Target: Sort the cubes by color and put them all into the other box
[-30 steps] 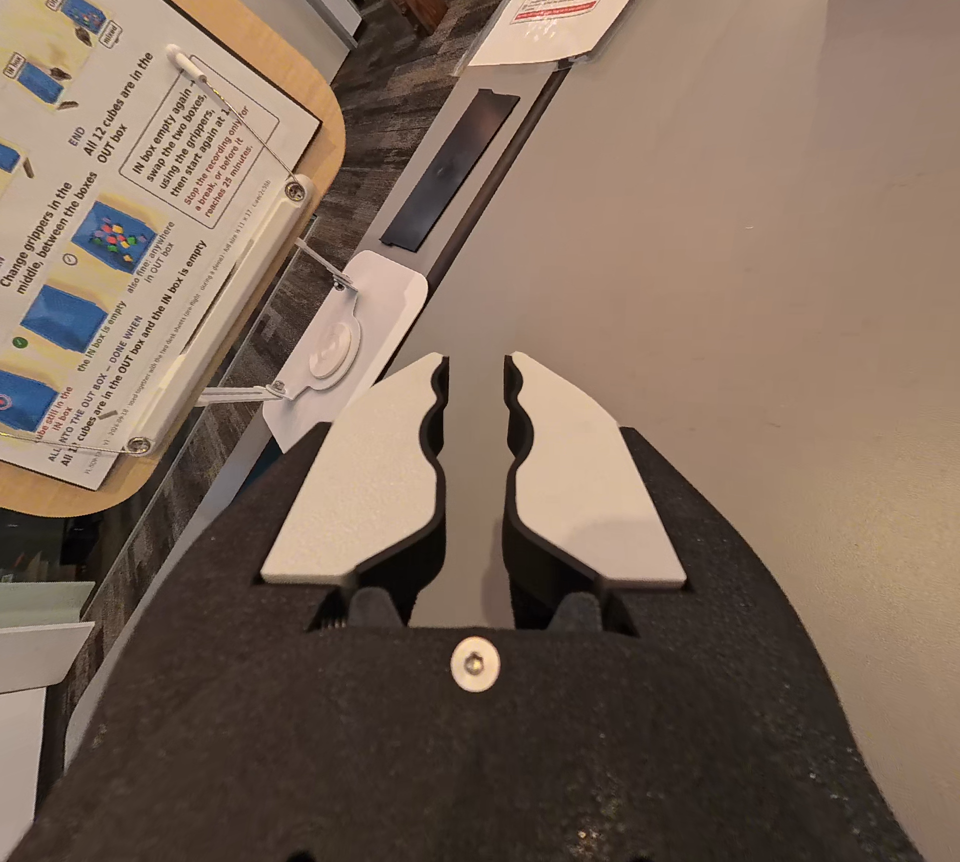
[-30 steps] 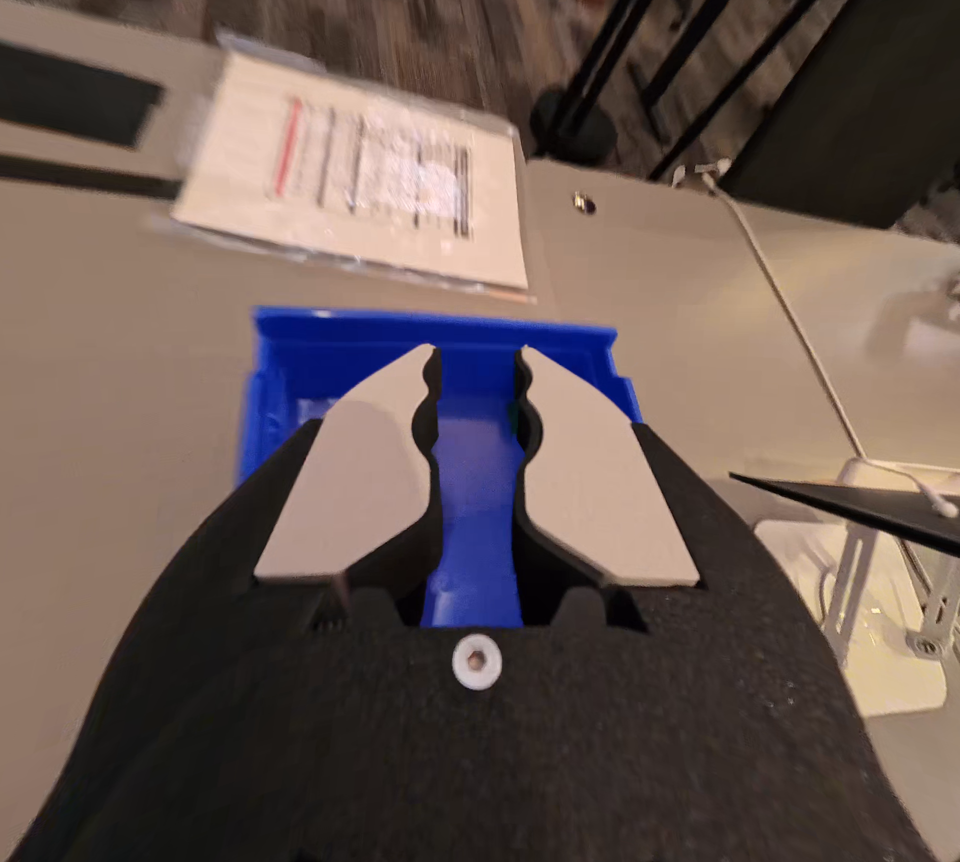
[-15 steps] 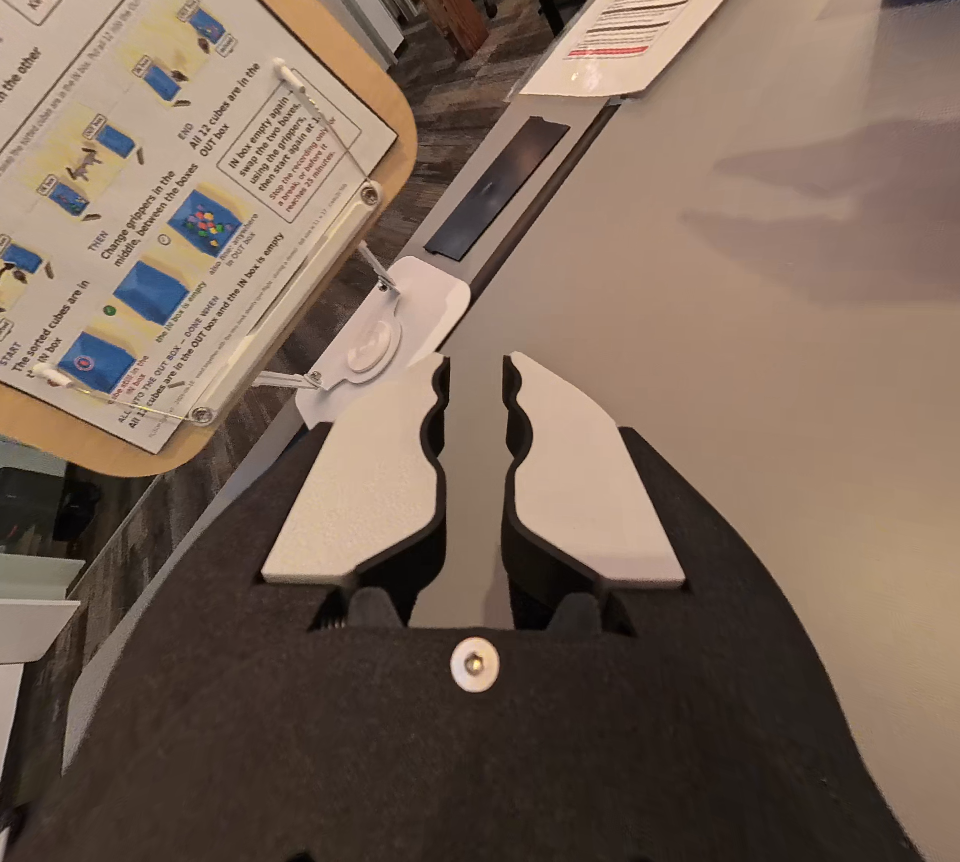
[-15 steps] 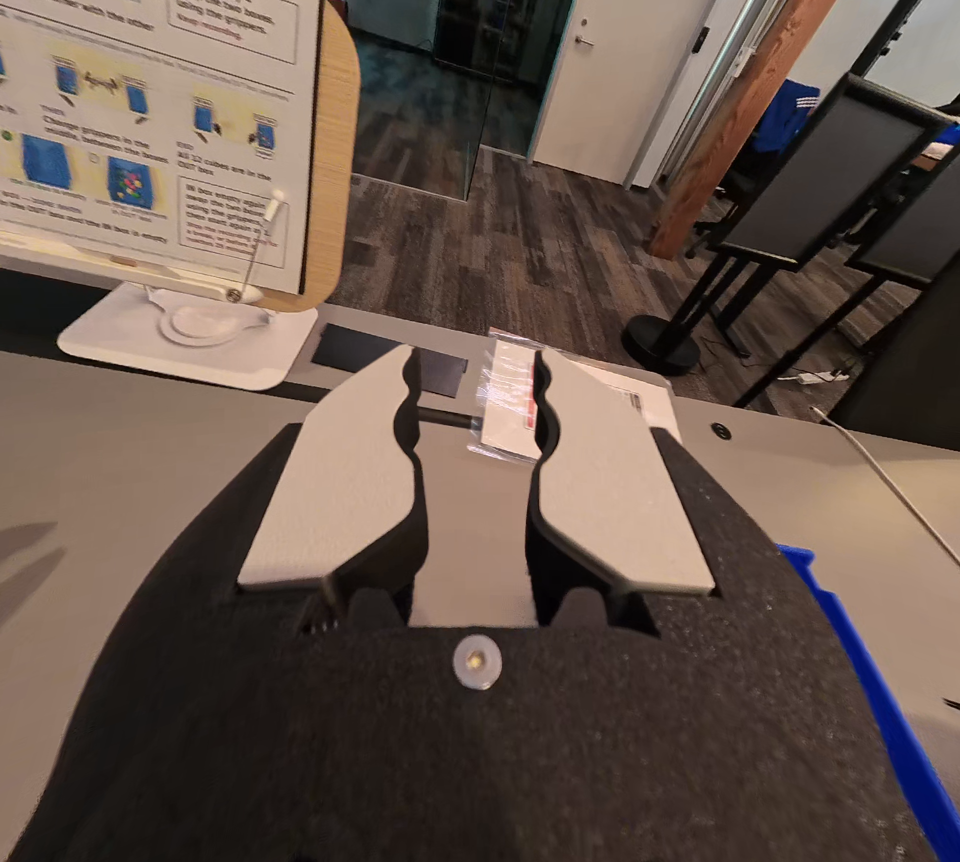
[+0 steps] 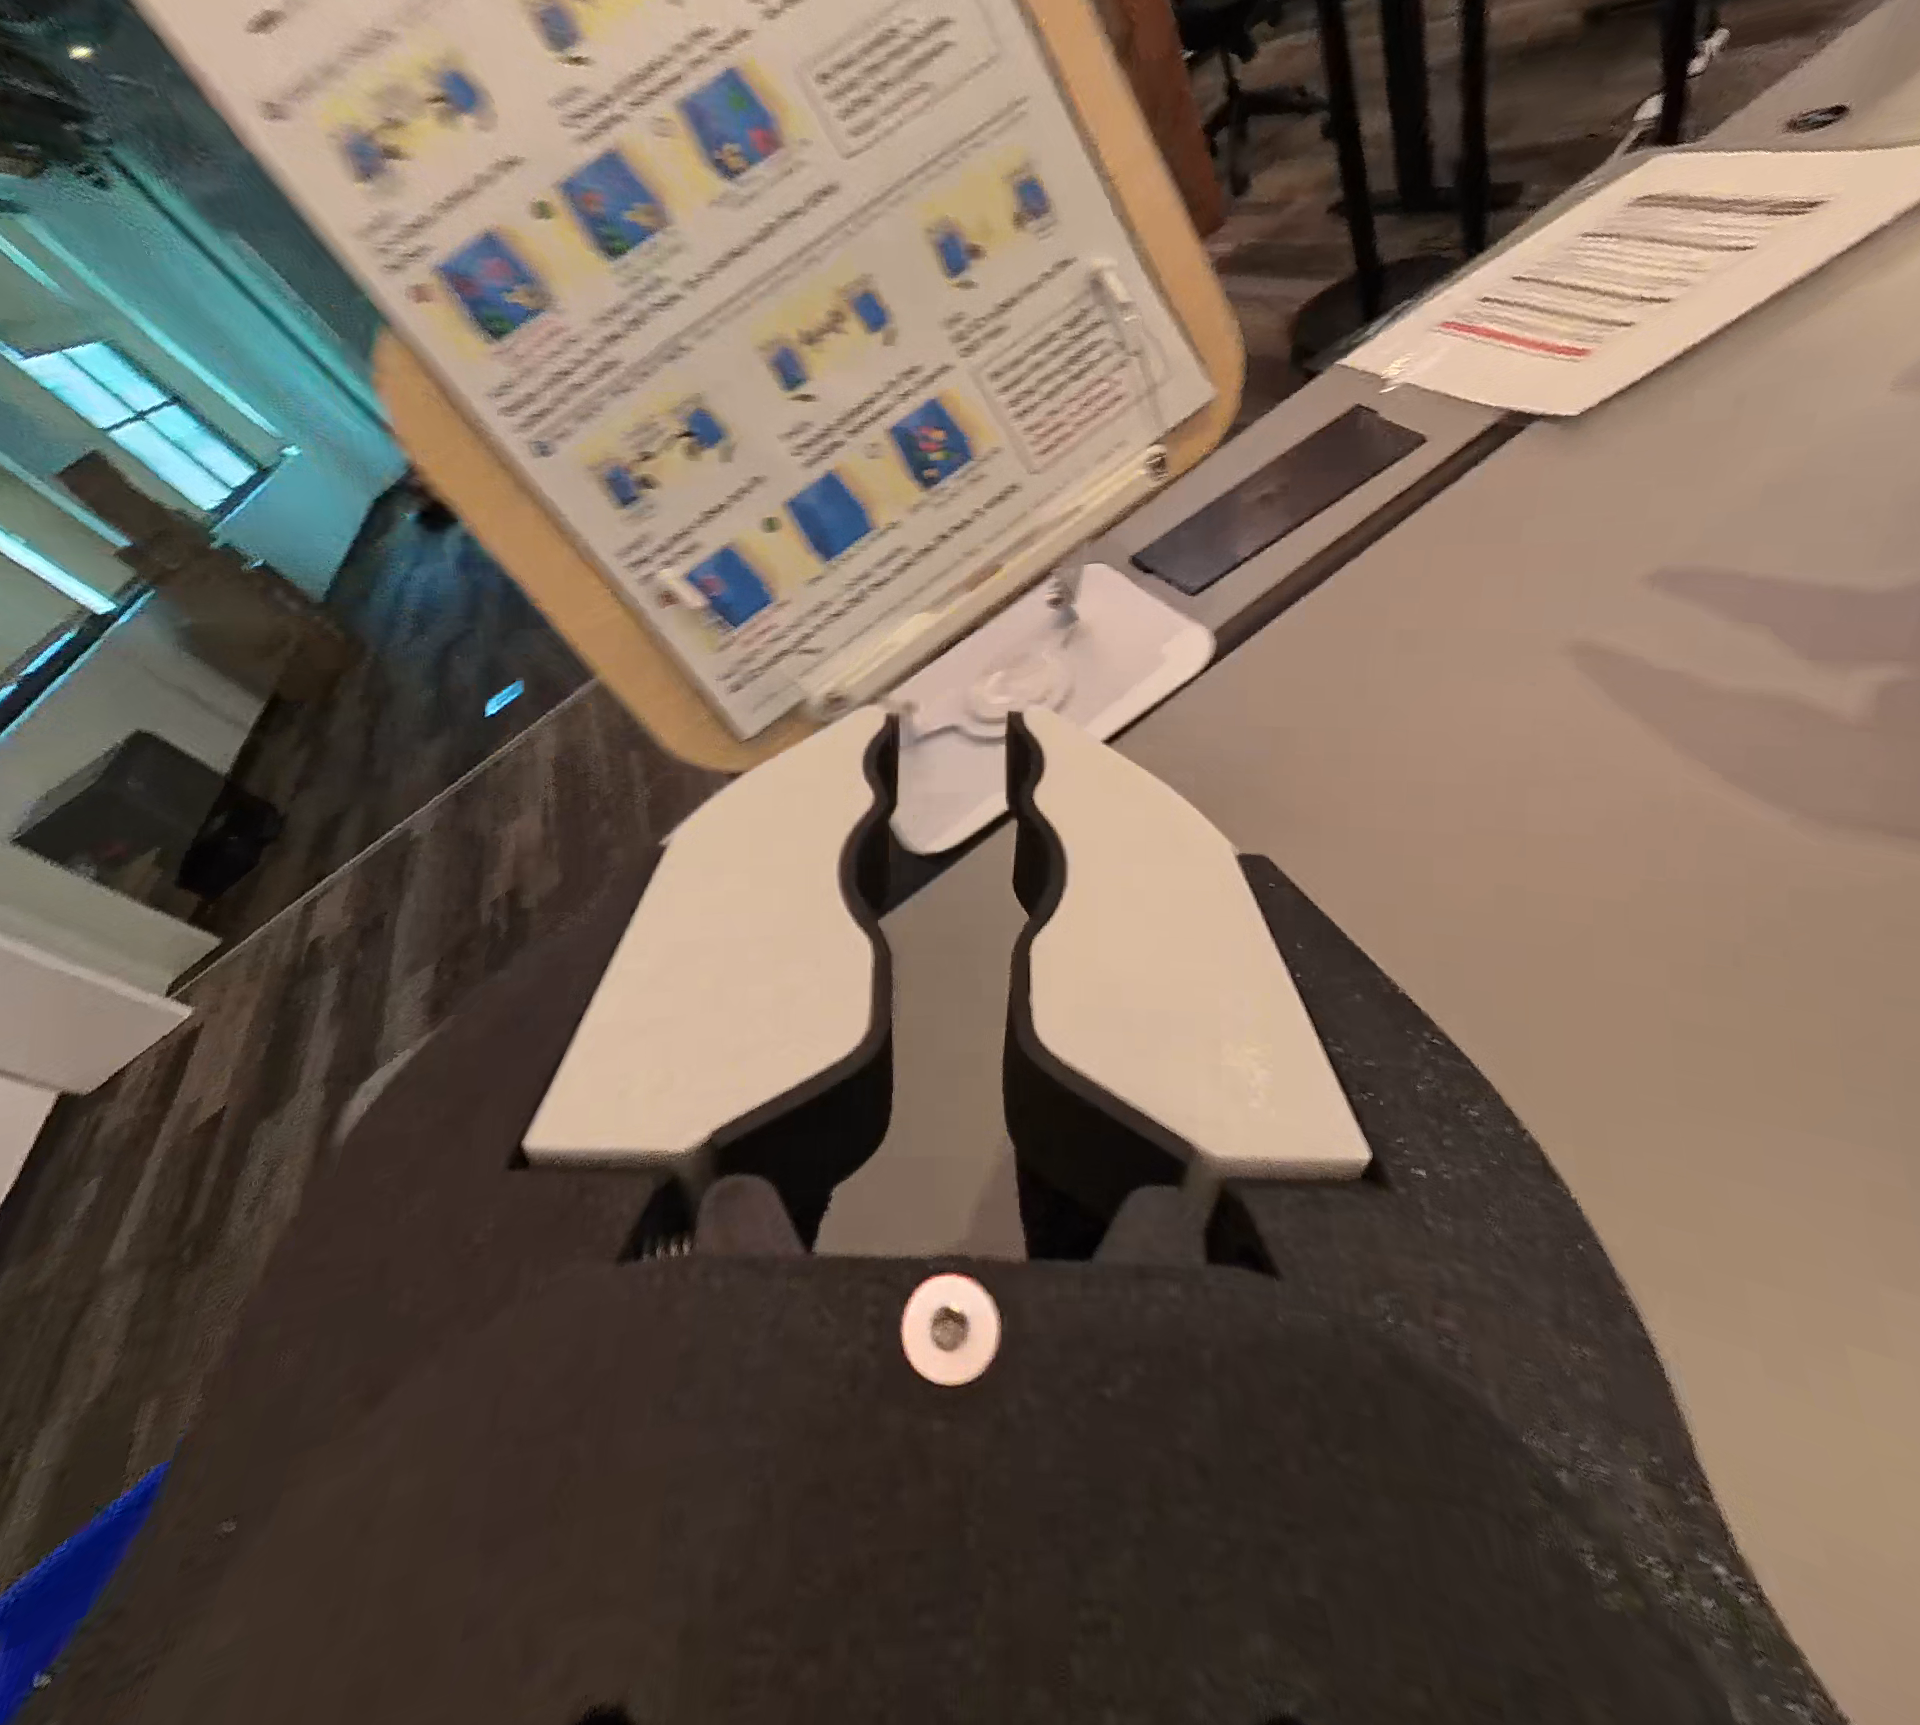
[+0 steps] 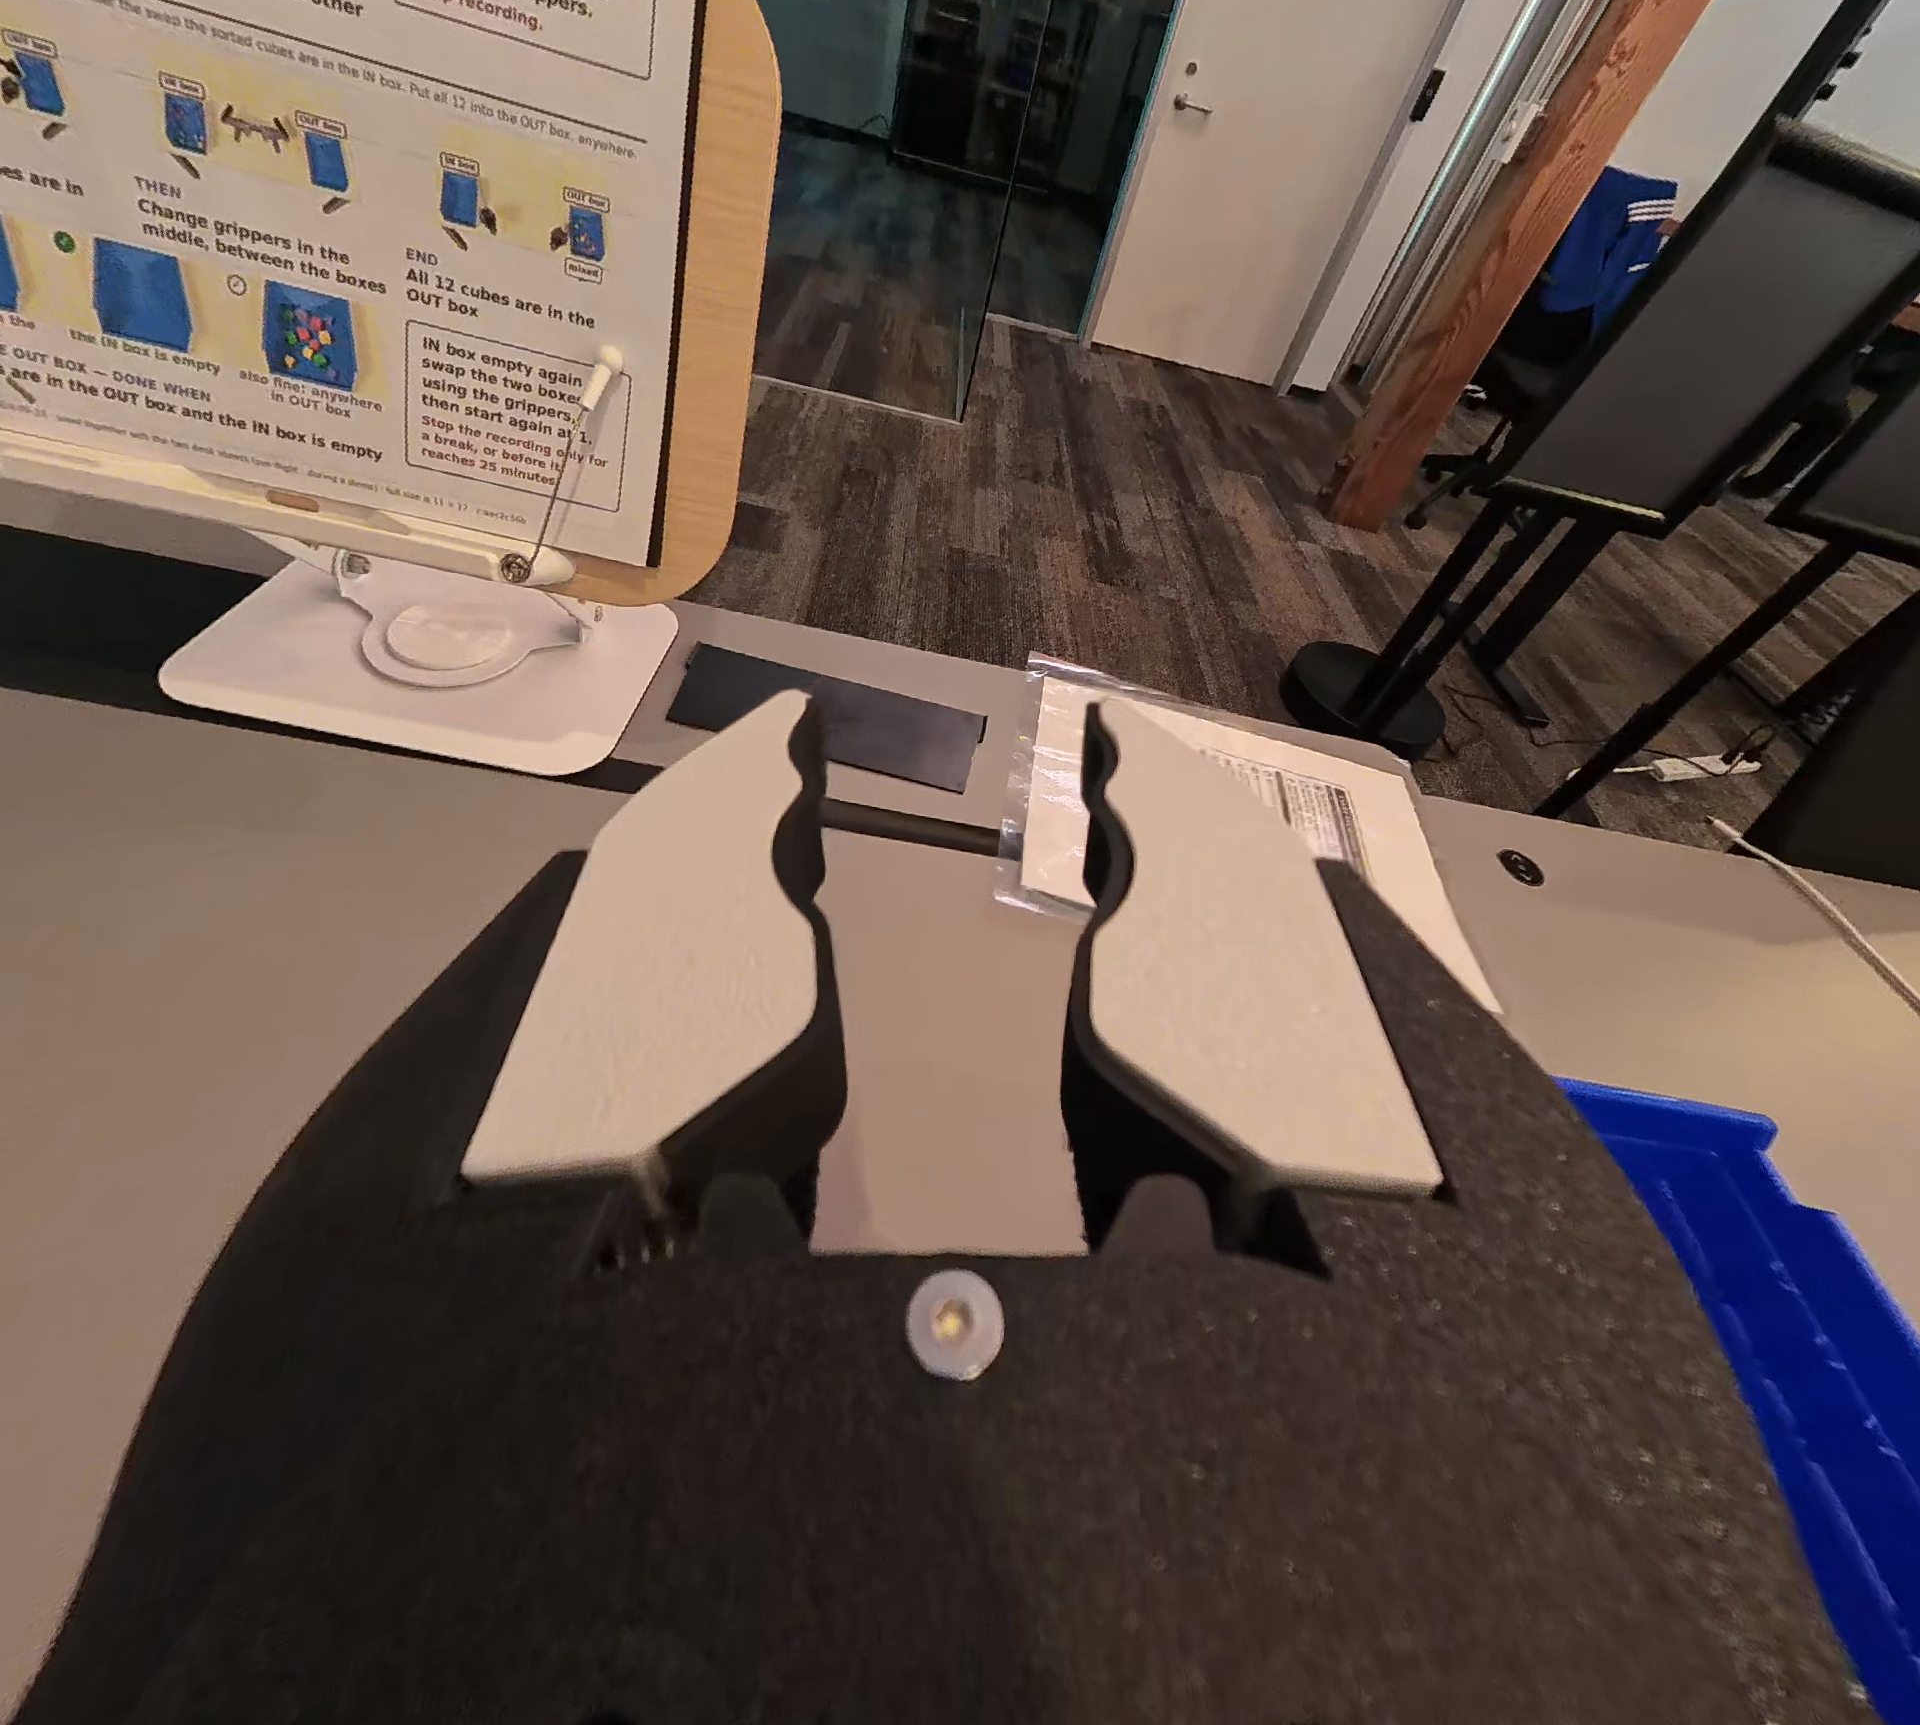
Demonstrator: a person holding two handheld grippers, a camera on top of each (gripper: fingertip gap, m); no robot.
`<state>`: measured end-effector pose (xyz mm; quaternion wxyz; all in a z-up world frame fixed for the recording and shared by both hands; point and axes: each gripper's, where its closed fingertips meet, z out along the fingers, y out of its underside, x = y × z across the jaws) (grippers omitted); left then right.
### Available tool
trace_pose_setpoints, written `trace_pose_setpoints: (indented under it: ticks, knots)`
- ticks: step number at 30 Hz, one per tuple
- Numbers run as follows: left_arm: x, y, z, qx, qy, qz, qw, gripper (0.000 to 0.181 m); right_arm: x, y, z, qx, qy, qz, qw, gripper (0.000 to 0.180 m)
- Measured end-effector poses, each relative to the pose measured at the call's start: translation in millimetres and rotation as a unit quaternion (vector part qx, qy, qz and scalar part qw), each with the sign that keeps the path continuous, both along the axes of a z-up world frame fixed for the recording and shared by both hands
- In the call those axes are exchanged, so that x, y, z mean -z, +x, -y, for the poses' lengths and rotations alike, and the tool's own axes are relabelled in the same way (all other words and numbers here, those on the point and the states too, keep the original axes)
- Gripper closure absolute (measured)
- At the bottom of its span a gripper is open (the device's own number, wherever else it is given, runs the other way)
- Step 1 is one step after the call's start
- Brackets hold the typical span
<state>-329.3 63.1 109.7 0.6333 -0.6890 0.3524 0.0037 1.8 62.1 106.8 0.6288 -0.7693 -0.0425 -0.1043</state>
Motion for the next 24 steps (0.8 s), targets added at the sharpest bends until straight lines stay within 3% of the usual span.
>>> trace_pose_setpoints:
  ticks: [5,9,15,24]
  knots:
    - [-20,-129,-1,-0.127,-0.003,-0.087,0.988,0.162,8,0,-3,-0.021,-0.021,-0.014,0.999,0.131]
    - [-3,-246,5,-0.219,-0.081,-0.143,0.962,0.162,9,-3,-5,-0.037,-0.024,-0.027,0.999,0.131]
    - [82,-355,24,-0.291,-0.259,-0.107,0.915,0.165,15,-4,-9,-0.044,-0.042,-0.023,0.998,0.129]
    - [210,-406,54,-0.307,-0.454,-0.106,0.83,0.156,30,-8,-11,-0.055,-0.068,-0.028,0.996,0.128]
